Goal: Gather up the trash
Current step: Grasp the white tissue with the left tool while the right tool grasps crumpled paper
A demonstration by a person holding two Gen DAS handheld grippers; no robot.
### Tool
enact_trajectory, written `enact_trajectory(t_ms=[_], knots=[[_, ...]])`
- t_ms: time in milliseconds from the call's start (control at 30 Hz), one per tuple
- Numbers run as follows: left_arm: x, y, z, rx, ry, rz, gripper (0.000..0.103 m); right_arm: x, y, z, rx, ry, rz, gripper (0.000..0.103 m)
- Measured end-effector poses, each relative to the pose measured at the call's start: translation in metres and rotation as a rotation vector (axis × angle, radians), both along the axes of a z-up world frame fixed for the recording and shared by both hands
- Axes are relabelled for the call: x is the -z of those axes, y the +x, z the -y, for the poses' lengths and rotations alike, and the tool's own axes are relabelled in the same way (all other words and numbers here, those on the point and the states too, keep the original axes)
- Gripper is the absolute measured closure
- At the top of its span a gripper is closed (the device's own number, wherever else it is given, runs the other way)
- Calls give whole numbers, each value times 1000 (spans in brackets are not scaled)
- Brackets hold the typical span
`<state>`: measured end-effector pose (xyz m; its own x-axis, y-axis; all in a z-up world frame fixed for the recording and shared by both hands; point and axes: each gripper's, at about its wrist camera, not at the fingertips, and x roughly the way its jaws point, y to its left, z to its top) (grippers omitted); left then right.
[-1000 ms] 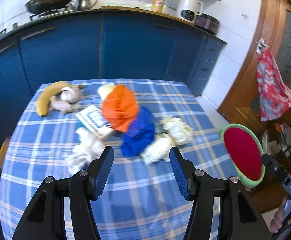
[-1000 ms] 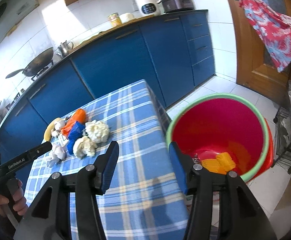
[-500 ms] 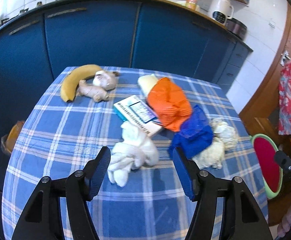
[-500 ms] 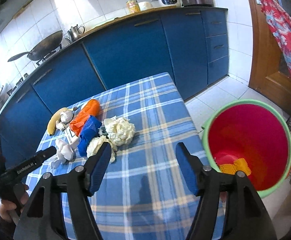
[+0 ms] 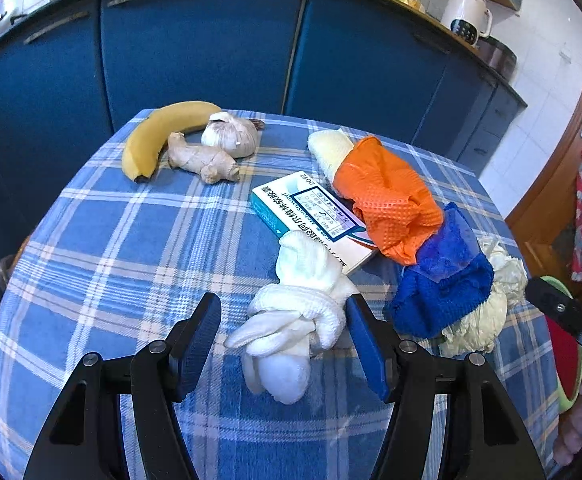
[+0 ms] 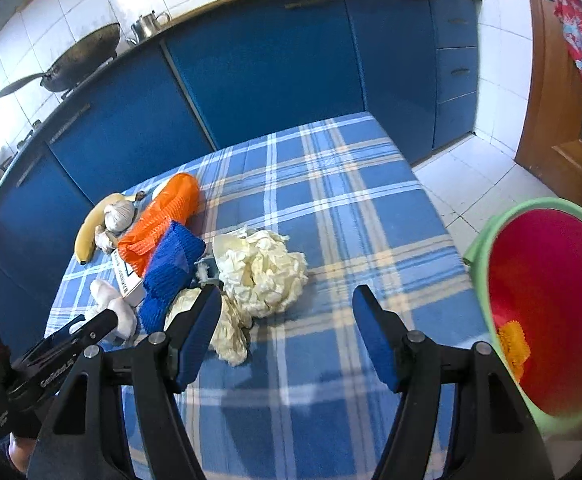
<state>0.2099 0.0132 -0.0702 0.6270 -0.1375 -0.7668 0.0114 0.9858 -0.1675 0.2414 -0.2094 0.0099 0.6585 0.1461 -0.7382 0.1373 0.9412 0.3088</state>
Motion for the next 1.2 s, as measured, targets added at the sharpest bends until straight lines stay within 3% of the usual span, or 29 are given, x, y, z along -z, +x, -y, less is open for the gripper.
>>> enact_trajectory(t_ms=[267,467,600,700,1200], knots=[[8,5,-6,5,-57,-7,37,19,21,-7,-21,10,-27,34],[9,6,-7,22,-83,-5,38,24,25,-10,-38,30,-16,47],[10,6,-4,51,-103,-4,53,25,25,-10,-40,42,-9,58],[10,5,-2,56,-103,-2,59,24,23,-8,-34,47,1,63],[-9,-9,4,69,-78,47,67,-9,-19,6,-3,48,72,64]])
